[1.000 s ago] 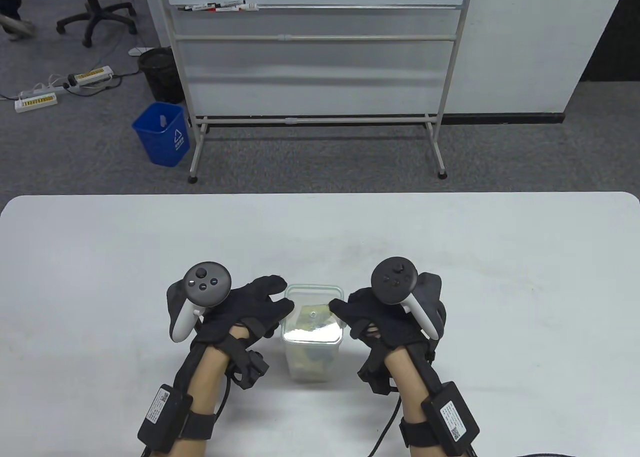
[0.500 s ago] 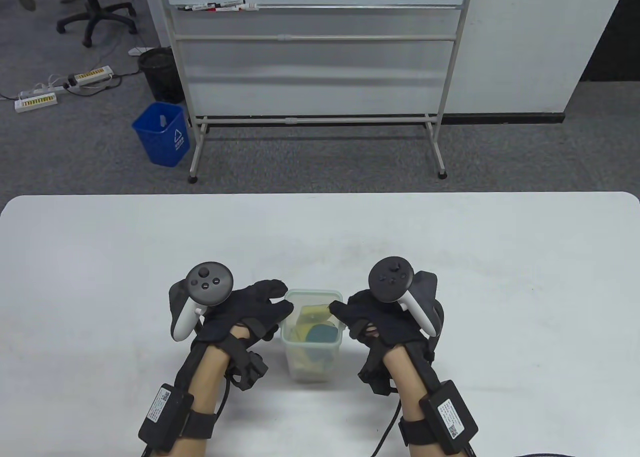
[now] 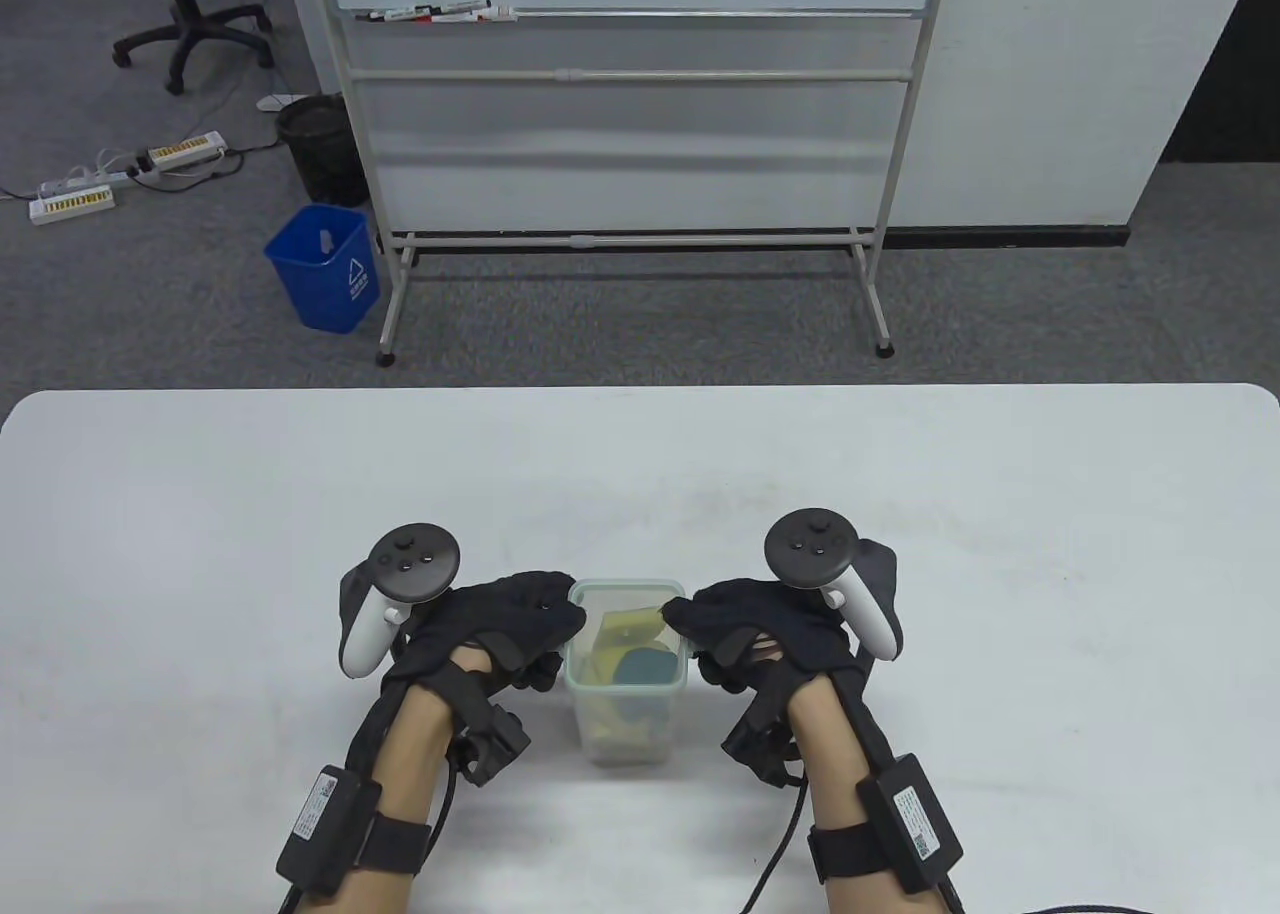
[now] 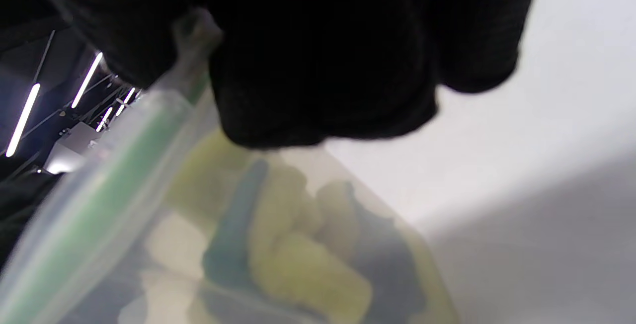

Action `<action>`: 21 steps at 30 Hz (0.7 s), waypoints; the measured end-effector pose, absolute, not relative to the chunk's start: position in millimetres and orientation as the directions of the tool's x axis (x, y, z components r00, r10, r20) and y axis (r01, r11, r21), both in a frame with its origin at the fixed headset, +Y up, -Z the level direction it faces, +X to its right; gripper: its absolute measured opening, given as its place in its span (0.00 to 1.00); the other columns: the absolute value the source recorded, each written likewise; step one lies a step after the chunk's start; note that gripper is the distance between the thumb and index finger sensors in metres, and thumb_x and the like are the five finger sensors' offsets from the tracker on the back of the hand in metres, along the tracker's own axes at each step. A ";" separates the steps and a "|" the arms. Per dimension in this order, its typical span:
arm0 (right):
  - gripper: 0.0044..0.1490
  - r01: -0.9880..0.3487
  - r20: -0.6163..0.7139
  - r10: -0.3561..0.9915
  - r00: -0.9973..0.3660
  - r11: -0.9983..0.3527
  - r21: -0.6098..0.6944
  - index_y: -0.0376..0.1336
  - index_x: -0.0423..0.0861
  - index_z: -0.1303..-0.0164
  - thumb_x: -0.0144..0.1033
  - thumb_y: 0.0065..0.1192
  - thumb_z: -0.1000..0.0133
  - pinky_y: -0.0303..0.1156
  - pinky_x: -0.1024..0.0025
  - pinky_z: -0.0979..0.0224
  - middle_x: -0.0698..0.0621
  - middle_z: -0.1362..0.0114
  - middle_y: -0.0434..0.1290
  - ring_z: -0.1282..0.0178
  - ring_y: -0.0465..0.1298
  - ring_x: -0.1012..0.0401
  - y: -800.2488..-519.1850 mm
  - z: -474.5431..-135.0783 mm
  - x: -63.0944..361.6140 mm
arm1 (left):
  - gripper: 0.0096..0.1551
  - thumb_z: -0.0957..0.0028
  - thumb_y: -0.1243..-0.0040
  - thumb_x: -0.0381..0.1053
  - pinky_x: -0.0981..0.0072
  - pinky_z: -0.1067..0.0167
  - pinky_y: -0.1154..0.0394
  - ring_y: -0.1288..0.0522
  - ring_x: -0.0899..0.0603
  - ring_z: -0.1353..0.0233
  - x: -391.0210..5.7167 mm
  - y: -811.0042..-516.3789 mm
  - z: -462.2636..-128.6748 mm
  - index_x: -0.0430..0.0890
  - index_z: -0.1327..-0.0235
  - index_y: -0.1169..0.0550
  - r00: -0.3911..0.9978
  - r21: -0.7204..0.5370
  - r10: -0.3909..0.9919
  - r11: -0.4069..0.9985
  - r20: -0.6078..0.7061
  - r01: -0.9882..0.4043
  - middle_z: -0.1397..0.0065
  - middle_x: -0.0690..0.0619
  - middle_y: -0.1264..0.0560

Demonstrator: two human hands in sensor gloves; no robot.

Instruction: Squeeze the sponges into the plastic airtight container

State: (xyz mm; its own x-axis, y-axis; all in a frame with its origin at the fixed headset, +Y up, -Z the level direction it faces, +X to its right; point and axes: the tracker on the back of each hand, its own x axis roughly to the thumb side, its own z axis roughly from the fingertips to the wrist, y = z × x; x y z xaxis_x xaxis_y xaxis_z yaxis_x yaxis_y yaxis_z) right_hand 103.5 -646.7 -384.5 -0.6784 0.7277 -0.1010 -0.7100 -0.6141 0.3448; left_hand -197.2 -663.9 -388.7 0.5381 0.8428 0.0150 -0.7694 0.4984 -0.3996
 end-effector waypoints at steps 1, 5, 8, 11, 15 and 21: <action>0.34 -0.714 -0.100 0.733 -0.672 -0.607 0.350 0.79 0.41 0.51 0.58 0.66 0.47 0.77 0.53 0.43 0.53 0.62 0.85 0.63 0.85 0.56 -647.3 -384.9 103.7 | 0.40 0.50 0.34 0.62 0.53 0.53 0.15 0.12 0.47 0.58 -196.9 -663.6 -388.6 0.41 0.30 0.29 0.540 -0.406 0.841 0.499 0.015 -0.765 0.58 0.56 0.13; 0.34 -0.732 -0.110 0.753 -0.649 -0.579 0.360 0.78 0.40 0.50 0.57 0.65 0.47 0.77 0.52 0.42 0.53 0.61 0.85 0.63 0.85 0.56 -650.4 -385.8 104.7 | 0.40 0.48 0.36 0.62 0.49 0.46 0.18 0.14 0.44 0.50 -196.5 -663.8 -388.4 0.42 0.28 0.31 0.549 -0.430 0.835 0.503 0.020 -0.750 0.51 0.53 0.15; 0.34 -0.730 -0.110 0.750 -0.653 -0.584 0.354 0.78 0.40 0.51 0.57 0.65 0.47 0.77 0.52 0.42 0.53 0.62 0.85 0.63 0.85 0.56 -650.3 -385.5 104.5 | 0.40 0.48 0.36 0.62 0.47 0.42 0.20 0.16 0.42 0.46 -196.3 -665.7 -388.4 0.44 0.28 0.32 0.534 -0.441 0.845 0.486 0.018 -0.755 0.46 0.51 0.17; 0.34 -0.735 -0.104 0.756 -0.647 -0.581 0.350 0.78 0.39 0.51 0.56 0.66 0.47 0.77 0.52 0.42 0.53 0.62 0.85 0.64 0.85 0.56 -651.0 -386.3 104.4 | 0.40 0.48 0.36 0.63 0.46 0.41 0.21 0.17 0.41 0.44 -196.3 -665.5 -389.1 0.45 0.27 0.32 0.547 -0.438 0.837 0.503 0.031 -0.745 0.44 0.51 0.18; 0.33 -0.756 -0.100 0.783 -0.615 -0.549 0.356 0.78 0.38 0.53 0.55 0.65 0.47 0.78 0.52 0.42 0.53 0.64 0.85 0.65 0.85 0.57 -654.2 -388.5 105.7 | 0.40 0.48 0.36 0.64 0.45 0.40 0.22 0.17 0.41 0.43 -197.3 -668.7 -389.8 0.46 0.28 0.32 0.532 -0.448 0.847 0.484 0.021 -0.752 0.43 0.50 0.18; 0.33 -0.769 -0.122 0.773 -0.623 -0.576 0.278 0.79 0.41 0.54 0.59 0.67 0.48 0.77 0.52 0.41 0.54 0.65 0.85 0.65 0.85 0.56 -654.6 -386.2 107.7 | 0.41 0.49 0.36 0.65 0.44 0.38 0.23 0.18 0.40 0.40 -195.4 -663.0 -387.3 0.46 0.28 0.32 0.585 -0.428 0.810 0.542 0.039 -0.723 0.39 0.48 0.19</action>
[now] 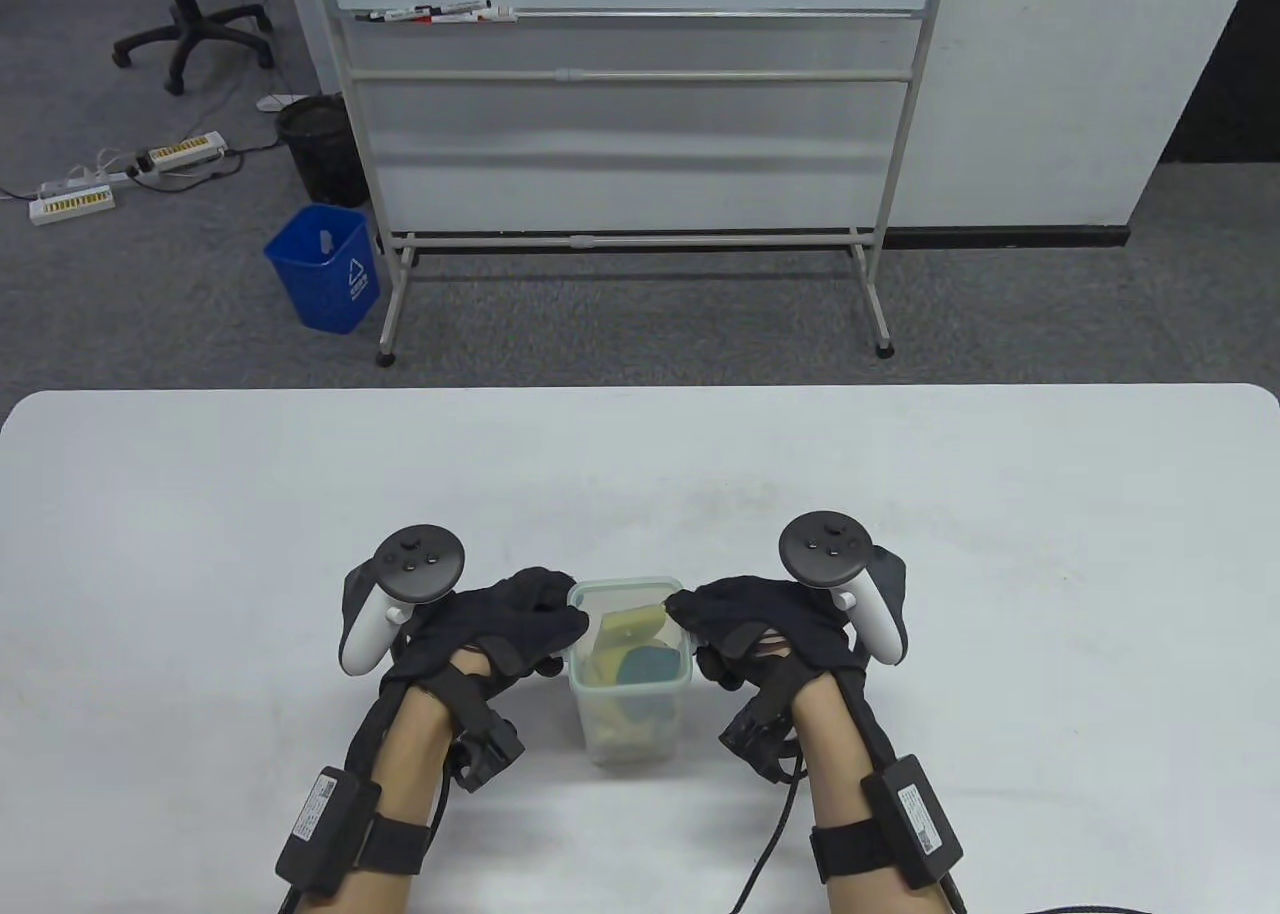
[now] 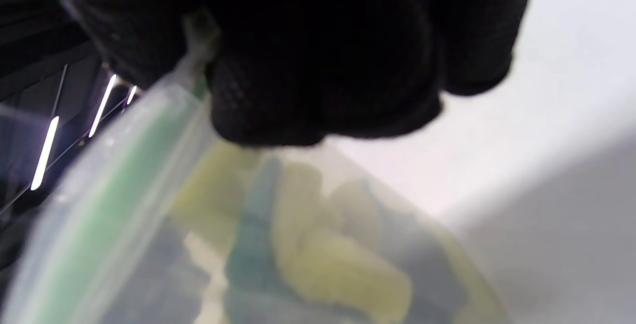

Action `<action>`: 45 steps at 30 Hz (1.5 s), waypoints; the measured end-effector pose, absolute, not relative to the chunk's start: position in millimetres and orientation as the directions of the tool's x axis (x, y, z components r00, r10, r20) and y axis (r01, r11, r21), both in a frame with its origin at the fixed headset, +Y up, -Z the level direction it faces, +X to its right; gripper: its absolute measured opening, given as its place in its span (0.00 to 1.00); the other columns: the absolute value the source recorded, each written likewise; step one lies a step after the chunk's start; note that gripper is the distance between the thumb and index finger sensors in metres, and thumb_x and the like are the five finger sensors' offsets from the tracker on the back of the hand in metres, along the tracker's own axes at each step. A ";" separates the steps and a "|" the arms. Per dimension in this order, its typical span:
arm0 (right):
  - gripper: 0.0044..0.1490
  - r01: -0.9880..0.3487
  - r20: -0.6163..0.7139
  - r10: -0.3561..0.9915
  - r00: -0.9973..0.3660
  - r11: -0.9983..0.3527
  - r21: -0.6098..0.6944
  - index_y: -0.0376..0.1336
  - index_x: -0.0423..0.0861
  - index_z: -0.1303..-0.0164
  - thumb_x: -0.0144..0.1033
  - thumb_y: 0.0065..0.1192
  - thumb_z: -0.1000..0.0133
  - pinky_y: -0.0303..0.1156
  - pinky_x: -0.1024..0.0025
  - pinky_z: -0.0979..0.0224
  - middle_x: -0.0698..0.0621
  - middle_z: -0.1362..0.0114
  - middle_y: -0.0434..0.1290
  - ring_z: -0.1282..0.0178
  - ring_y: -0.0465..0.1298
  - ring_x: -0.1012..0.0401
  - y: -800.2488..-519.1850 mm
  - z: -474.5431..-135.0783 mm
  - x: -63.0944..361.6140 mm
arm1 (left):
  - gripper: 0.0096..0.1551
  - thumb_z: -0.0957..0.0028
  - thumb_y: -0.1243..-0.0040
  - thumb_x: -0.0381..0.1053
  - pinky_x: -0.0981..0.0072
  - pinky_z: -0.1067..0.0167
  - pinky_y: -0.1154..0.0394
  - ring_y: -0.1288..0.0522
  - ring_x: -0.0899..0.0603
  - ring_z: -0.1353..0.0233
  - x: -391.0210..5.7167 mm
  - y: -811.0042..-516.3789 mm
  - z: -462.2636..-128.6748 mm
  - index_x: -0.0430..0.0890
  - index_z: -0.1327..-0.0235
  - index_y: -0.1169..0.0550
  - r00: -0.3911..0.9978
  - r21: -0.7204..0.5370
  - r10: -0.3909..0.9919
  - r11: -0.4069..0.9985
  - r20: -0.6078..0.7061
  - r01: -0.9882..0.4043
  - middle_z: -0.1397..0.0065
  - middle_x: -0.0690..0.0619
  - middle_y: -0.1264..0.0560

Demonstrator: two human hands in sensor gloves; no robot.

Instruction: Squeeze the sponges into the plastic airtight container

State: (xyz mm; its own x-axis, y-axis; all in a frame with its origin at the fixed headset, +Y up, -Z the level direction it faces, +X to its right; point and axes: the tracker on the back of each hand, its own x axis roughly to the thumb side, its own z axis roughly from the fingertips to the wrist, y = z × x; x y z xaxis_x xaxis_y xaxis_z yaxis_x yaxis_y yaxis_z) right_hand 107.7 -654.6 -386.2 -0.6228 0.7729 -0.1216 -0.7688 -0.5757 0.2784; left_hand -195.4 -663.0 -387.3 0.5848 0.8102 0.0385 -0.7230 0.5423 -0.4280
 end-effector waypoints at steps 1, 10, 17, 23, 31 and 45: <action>0.35 -0.744 -0.118 0.741 -0.661 -0.624 0.240 0.79 0.42 0.51 0.60 0.68 0.49 0.76 0.51 0.39 0.53 0.62 0.86 0.62 0.85 0.55 -651.4 -384.1 107.0 | 0.42 0.49 0.36 0.65 0.43 0.37 0.24 0.19 0.39 0.39 -194.8 -659.9 -386.2 0.46 0.27 0.32 0.611 -0.406 0.790 0.576 0.053 -0.709 0.38 0.48 0.20; 0.43 -0.404 -0.054 0.406 -0.912 -0.914 -0.049 0.63 0.50 0.30 0.61 0.71 0.51 0.68 0.46 0.27 0.48 0.31 0.74 0.36 0.78 0.49 -616.8 -357.9 79.1 | 0.43 0.56 0.31 0.68 0.42 0.35 0.26 0.24 0.37 0.32 -178.9 -620.5 -362.8 0.50 0.32 0.33 0.885 -0.058 0.446 0.895 0.137 -0.442 0.30 0.46 0.27; 0.29 -0.369 -0.046 0.369 -0.928 -0.929 -0.008 0.77 0.49 0.50 0.60 0.67 0.49 0.73 0.49 0.35 0.50 0.48 0.84 0.49 0.84 0.51 -616.5 -357.8 75.0 | 0.20 0.53 0.32 0.64 0.43 0.40 0.22 0.18 0.39 0.40 -166.9 -615.2 -356.7 0.51 0.59 0.15 0.913 -0.026 0.373 0.927 0.163 -0.374 0.42 0.48 0.18; 0.30 -0.411 -0.035 0.410 -0.912 -0.912 0.023 0.78 0.46 0.51 0.59 0.66 0.48 0.74 0.49 0.36 0.48 0.49 0.85 0.51 0.85 0.51 -618.8 -359.8 76.5 | 0.24 0.50 0.36 0.67 0.43 0.40 0.22 0.18 0.37 0.41 -171.2 -621.1 -360.9 0.49 0.58 0.14 0.907 -0.106 0.399 0.916 0.135 -0.387 0.42 0.46 0.17; 0.31 -0.431 -0.037 0.429 -0.902 -0.901 0.045 0.78 0.44 0.51 0.58 0.66 0.48 0.75 0.49 0.38 0.47 0.51 0.86 0.53 0.85 0.51 -619.5 -360.4 77.5 | 0.24 0.50 0.36 0.65 0.43 0.41 0.22 0.17 0.37 0.41 -175.1 -626.4 -365.5 0.47 0.59 0.13 0.877 -0.126 0.463 0.885 0.127 -0.449 0.43 0.46 0.17; 0.32 -0.515 -0.053 0.513 -0.857 -0.854 0.074 0.78 0.42 0.53 0.58 0.65 0.47 0.76 0.49 0.40 0.47 0.53 0.86 0.56 0.86 0.51 -626.6 -363.3 84.4 | 0.25 0.49 0.39 0.67 0.44 0.40 0.22 0.18 0.38 0.41 -179.2 -636.2 -370.7 0.49 0.56 0.15 0.849 -0.134 0.516 0.854 0.113 -0.502 0.41 0.47 0.18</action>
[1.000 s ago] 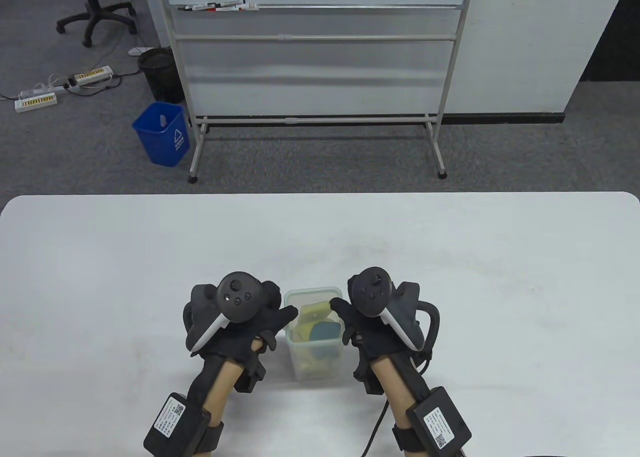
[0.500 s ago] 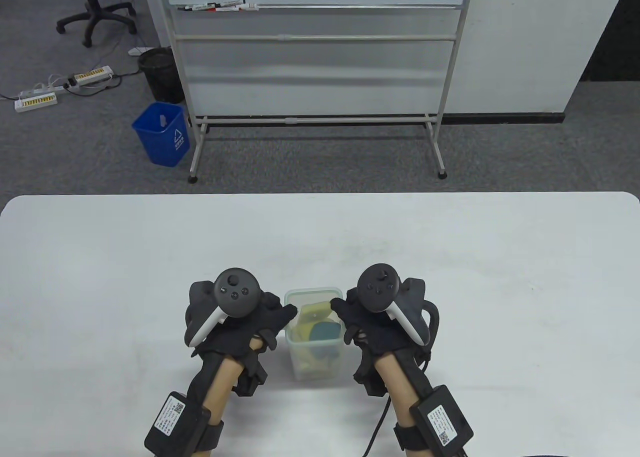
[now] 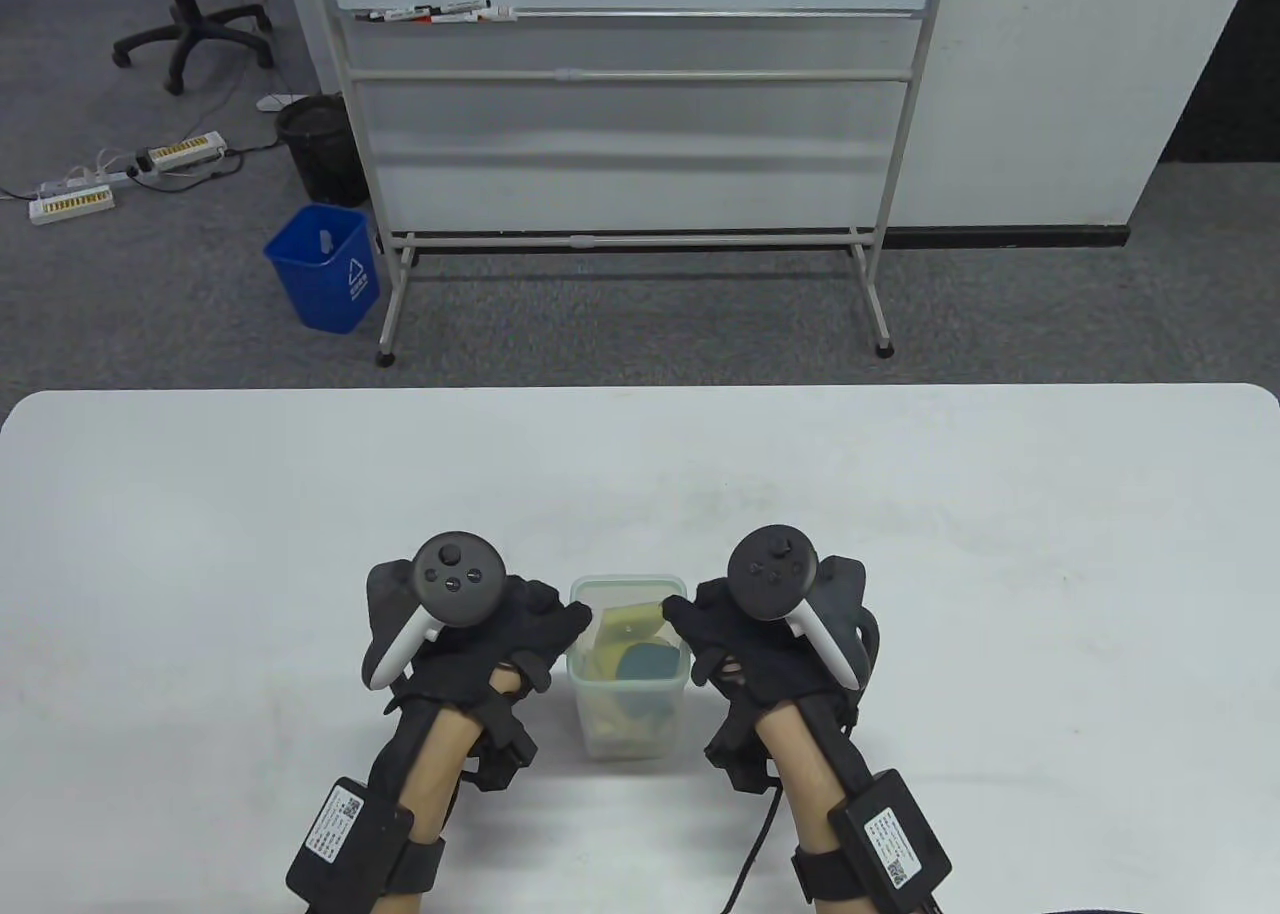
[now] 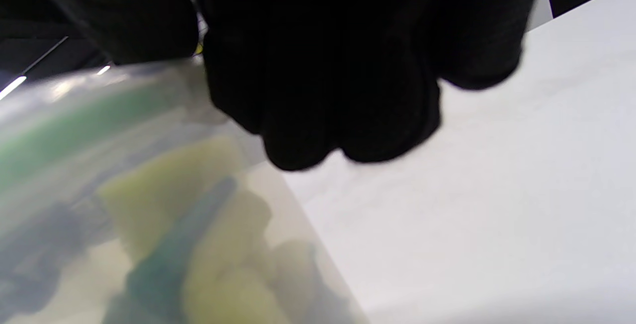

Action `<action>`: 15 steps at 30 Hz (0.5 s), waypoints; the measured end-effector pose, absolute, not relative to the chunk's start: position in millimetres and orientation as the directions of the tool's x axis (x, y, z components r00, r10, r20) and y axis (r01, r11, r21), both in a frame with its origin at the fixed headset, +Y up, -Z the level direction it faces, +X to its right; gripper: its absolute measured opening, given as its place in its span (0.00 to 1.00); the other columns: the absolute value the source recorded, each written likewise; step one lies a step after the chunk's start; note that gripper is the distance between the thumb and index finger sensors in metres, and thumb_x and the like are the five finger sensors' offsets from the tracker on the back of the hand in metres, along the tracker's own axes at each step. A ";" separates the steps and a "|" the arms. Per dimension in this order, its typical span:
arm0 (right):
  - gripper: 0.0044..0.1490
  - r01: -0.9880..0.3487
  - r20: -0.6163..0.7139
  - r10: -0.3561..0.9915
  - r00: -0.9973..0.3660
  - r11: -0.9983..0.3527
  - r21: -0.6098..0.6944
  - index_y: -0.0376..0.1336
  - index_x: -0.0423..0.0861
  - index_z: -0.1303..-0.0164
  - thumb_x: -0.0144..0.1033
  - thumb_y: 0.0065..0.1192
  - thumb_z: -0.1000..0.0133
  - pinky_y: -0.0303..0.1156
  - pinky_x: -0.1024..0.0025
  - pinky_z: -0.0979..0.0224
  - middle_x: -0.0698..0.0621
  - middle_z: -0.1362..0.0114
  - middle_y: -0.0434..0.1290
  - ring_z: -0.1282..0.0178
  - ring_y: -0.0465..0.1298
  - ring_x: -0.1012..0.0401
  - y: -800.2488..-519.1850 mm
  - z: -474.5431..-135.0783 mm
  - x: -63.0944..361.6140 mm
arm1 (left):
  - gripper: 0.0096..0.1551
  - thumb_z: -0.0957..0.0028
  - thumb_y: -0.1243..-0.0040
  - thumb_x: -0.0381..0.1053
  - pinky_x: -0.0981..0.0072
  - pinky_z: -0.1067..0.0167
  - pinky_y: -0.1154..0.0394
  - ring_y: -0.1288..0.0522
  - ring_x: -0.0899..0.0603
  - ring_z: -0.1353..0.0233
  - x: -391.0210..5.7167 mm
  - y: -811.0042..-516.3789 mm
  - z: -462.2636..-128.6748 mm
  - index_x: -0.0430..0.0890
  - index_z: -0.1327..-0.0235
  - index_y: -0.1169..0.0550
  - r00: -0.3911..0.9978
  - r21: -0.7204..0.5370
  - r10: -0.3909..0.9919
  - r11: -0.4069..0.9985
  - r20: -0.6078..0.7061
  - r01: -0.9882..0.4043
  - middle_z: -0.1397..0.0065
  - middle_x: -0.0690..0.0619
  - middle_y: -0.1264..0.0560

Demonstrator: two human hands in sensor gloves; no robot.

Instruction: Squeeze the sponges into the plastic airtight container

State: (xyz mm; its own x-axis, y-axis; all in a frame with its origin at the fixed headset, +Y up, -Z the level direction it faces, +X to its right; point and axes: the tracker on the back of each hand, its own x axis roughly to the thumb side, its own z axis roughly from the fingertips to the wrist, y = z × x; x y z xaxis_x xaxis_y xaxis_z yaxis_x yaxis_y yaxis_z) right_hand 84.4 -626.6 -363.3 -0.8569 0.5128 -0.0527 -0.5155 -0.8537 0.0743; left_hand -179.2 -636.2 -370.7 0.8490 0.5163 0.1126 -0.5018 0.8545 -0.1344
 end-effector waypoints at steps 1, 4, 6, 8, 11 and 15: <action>0.32 -0.516 -0.055 0.513 -0.857 -0.853 0.073 0.78 0.43 0.53 0.59 0.65 0.47 0.76 0.49 0.40 0.47 0.53 0.86 0.56 0.86 0.51 -626.9 -363.0 84.3 | 0.25 0.49 0.39 0.67 0.44 0.40 0.22 0.18 0.38 0.41 -178.6 -635.7 -370.2 0.49 0.56 0.15 0.853 -0.127 0.510 0.859 0.110 -0.497 0.41 0.47 0.18; 0.32 -0.498 -0.057 0.496 -0.867 -0.866 0.043 0.79 0.43 0.54 0.58 0.62 0.46 0.77 0.50 0.41 0.47 0.54 0.87 0.57 0.86 0.51 -624.7 -359.9 84.1 | 0.25 0.49 0.39 0.67 0.44 0.40 0.22 0.17 0.38 0.41 -176.2 -631.5 -366.4 0.48 0.56 0.15 0.882 -0.070 0.454 0.891 0.125 -0.449 0.41 0.47 0.17; 0.31 -0.501 -0.052 0.499 -0.865 -0.865 0.020 0.79 0.44 0.54 0.58 0.62 0.46 0.77 0.50 0.41 0.47 0.54 0.88 0.57 0.87 0.51 -621.5 -357.5 87.5 | 0.26 0.48 0.40 0.66 0.44 0.40 0.22 0.18 0.37 0.40 -176.5 -628.2 -362.7 0.48 0.52 0.16 0.891 -0.037 0.437 0.899 0.126 -0.436 0.40 0.46 0.18; 0.32 -0.533 -0.057 0.534 -0.844 -0.846 -0.030 0.79 0.44 0.54 0.58 0.62 0.46 0.77 0.50 0.41 0.47 0.53 0.87 0.56 0.86 0.51 -618.4 -353.9 98.0 | 0.29 0.48 0.42 0.65 0.42 0.38 0.23 0.19 0.36 0.38 -179.1 -624.0 -355.3 0.48 0.44 0.19 0.887 0.030 0.444 0.892 0.125 -0.451 0.37 0.45 0.19; 0.33 -0.518 -0.011 0.524 -0.852 -0.844 -0.138 0.78 0.44 0.49 0.59 0.62 0.47 0.75 0.49 0.38 0.46 0.49 0.86 0.52 0.85 0.50 -621.6 -347.9 116.5 | 0.34 0.48 0.43 0.65 0.39 0.34 0.26 0.23 0.34 0.31 -187.7 -623.3 -346.3 0.47 0.33 0.26 0.903 0.126 0.399 0.899 0.162 -0.420 0.29 0.42 0.24; 0.36 -0.417 0.086 0.408 -0.909 -0.877 -0.239 0.75 0.46 0.41 0.59 0.62 0.49 0.72 0.47 0.31 0.46 0.40 0.83 0.42 0.84 0.49 -645.2 -337.2 133.8 | 0.37 0.47 0.45 0.59 0.37 0.31 0.30 0.30 0.33 0.24 -203.5 -640.4 -344.8 0.47 0.25 0.34 0.919 0.149 0.347 0.915 0.185 -0.376 0.21 0.42 0.32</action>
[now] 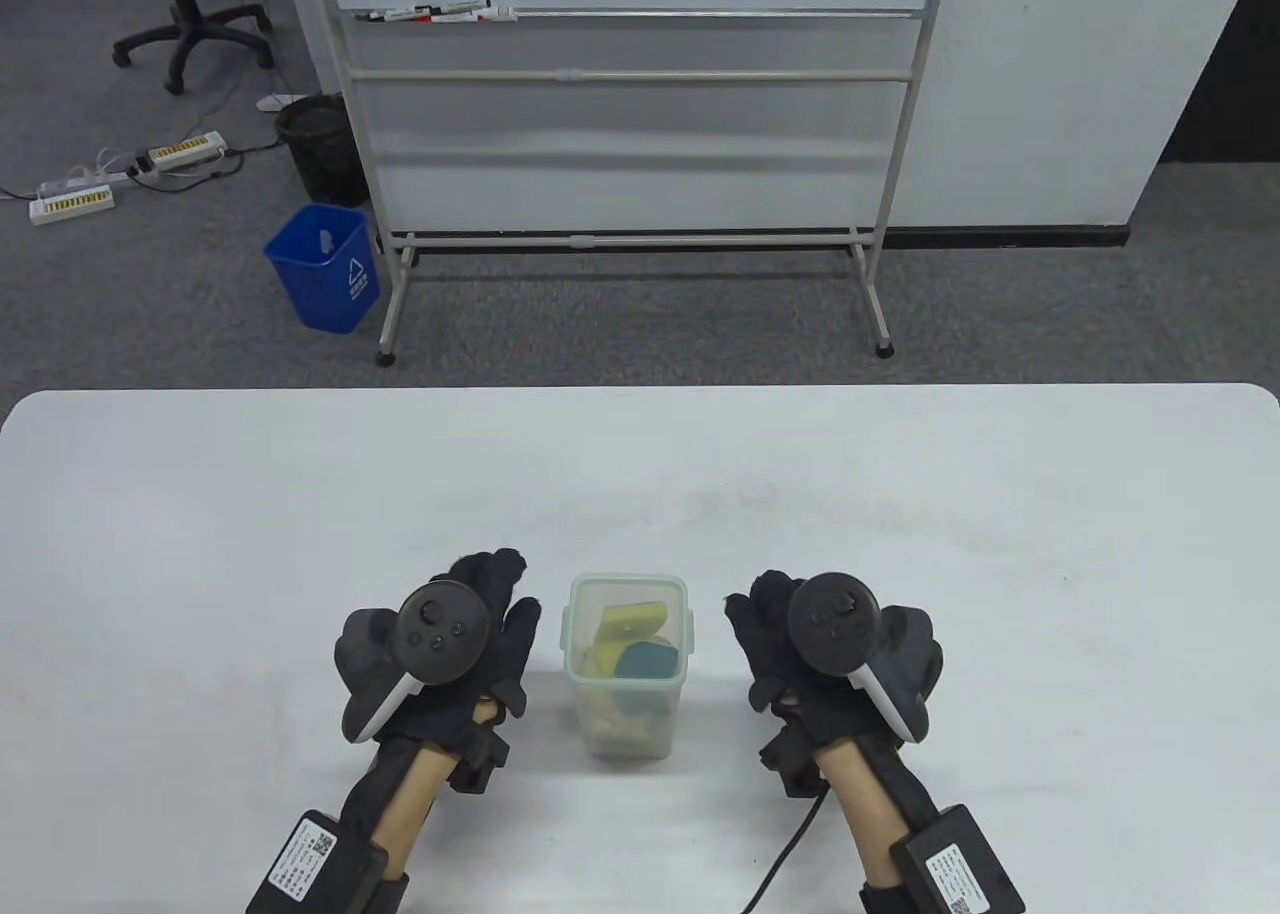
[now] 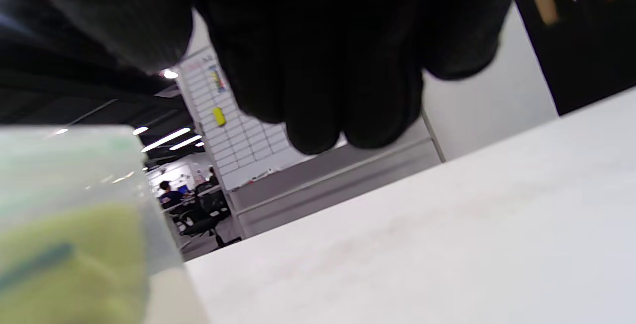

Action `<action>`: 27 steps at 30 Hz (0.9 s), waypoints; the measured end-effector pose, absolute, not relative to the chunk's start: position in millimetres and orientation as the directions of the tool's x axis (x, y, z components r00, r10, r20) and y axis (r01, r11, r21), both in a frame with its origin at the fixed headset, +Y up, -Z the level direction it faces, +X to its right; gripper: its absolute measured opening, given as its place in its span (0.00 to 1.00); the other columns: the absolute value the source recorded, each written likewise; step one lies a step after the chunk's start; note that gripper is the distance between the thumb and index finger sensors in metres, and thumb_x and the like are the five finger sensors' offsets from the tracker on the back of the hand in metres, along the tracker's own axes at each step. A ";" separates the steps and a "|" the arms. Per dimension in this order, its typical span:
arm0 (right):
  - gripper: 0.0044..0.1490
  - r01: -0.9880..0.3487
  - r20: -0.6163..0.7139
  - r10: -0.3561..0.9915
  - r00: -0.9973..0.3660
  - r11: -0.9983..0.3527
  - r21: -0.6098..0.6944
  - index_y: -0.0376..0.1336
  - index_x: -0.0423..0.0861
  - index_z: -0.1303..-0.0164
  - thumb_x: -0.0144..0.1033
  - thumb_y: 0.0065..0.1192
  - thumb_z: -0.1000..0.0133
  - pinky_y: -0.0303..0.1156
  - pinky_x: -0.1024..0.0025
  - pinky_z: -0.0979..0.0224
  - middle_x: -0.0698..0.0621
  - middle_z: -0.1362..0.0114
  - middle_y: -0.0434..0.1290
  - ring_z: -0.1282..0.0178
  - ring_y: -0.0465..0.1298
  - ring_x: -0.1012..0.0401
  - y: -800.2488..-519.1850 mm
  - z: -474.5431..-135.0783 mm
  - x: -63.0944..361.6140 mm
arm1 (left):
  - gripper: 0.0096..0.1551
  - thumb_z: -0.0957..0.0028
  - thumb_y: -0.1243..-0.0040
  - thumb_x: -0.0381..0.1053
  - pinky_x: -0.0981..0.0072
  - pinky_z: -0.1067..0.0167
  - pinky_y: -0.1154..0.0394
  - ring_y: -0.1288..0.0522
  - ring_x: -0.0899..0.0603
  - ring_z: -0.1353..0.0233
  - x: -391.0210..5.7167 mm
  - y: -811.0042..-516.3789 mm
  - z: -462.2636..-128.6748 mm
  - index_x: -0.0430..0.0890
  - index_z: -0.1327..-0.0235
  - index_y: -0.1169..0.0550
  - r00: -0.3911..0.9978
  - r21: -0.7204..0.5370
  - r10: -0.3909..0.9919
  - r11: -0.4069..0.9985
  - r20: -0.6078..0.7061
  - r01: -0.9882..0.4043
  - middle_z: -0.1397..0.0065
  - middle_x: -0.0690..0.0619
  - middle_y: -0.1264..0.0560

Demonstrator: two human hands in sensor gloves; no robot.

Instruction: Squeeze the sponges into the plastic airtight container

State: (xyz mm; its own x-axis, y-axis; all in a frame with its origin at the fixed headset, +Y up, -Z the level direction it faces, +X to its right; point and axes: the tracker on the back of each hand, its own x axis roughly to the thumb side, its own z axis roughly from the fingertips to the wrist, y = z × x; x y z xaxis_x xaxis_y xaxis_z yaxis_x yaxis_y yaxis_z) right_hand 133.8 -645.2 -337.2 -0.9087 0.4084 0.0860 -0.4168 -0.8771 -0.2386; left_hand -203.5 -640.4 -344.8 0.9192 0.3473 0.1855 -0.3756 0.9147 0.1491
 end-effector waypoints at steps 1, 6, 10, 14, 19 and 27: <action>0.36 -0.405 0.093 0.395 -0.914 -0.879 -0.250 0.74 0.46 0.41 0.59 0.62 0.49 0.72 0.47 0.30 0.46 0.40 0.83 0.42 0.84 0.48 -651.2 -336.0 136.0 | 0.38 0.47 0.45 0.60 0.36 0.30 0.31 0.32 0.33 0.22 -206.2 -644.9 -344.4 0.47 0.24 0.36 0.918 0.146 0.343 0.916 0.198 -0.374 0.19 0.42 0.34; 0.41 -0.289 0.191 0.245 -0.951 -0.923 -0.254 0.69 0.49 0.32 0.62 0.61 0.51 0.67 0.46 0.24 0.47 0.30 0.78 0.29 0.79 0.48 -685.9 -333.2 134.8 | 0.45 0.50 0.45 0.64 0.36 0.26 0.39 0.41 0.33 0.18 -214.6 -682.4 -335.7 0.48 0.22 0.41 0.953 0.197 0.223 0.944 0.203 -0.263 0.15 0.42 0.42; 0.44 -0.254 0.185 0.210 -0.960 -0.930 -0.265 0.65 0.51 0.28 0.64 0.60 0.51 0.65 0.47 0.22 0.47 0.24 0.74 0.23 0.74 0.48 -693.7 -331.3 128.5 | 0.50 0.50 0.47 0.68 0.37 0.24 0.45 0.48 0.34 0.15 -221.6 -692.9 -328.0 0.48 0.20 0.47 0.975 0.184 0.120 0.971 0.186 -0.155 0.13 0.43 0.49; 0.48 -0.218 0.196 0.176 -0.965 -0.951 -0.221 0.59 0.52 0.22 0.65 0.58 0.52 0.59 0.47 0.19 0.47 0.18 0.66 0.16 0.66 0.48 -704.3 -333.3 124.6 | 0.52 0.51 0.48 0.70 0.37 0.24 0.50 0.53 0.35 0.15 -223.8 -697.8 -329.0 0.48 0.21 0.51 0.970 0.145 0.156 0.972 0.188 -0.184 0.13 0.44 0.54; 0.51 -0.198 0.184 0.164 -0.969 -0.962 -0.186 0.55 0.54 0.20 0.67 0.57 0.52 0.53 0.46 0.17 0.48 0.14 0.59 0.13 0.59 0.47 -711.5 -337.7 126.1 | 0.53 0.51 0.49 0.71 0.37 0.24 0.53 0.57 0.36 0.15 -218.1 -704.8 -329.8 0.49 0.21 0.54 0.975 0.137 0.079 0.985 0.205 -0.109 0.13 0.45 0.57; 0.54 -0.159 0.156 0.136 -0.978 -0.977 -0.143 0.50 0.54 0.18 0.69 0.56 0.53 0.49 0.45 0.16 0.48 0.12 0.53 0.11 0.54 0.47 -717.5 -342.0 131.3 | 0.54 0.51 0.50 0.72 0.37 0.25 0.55 0.58 0.36 0.15 -211.3 -708.1 -328.5 0.49 0.21 0.55 0.975 0.117 0.051 0.990 0.216 -0.078 0.13 0.45 0.58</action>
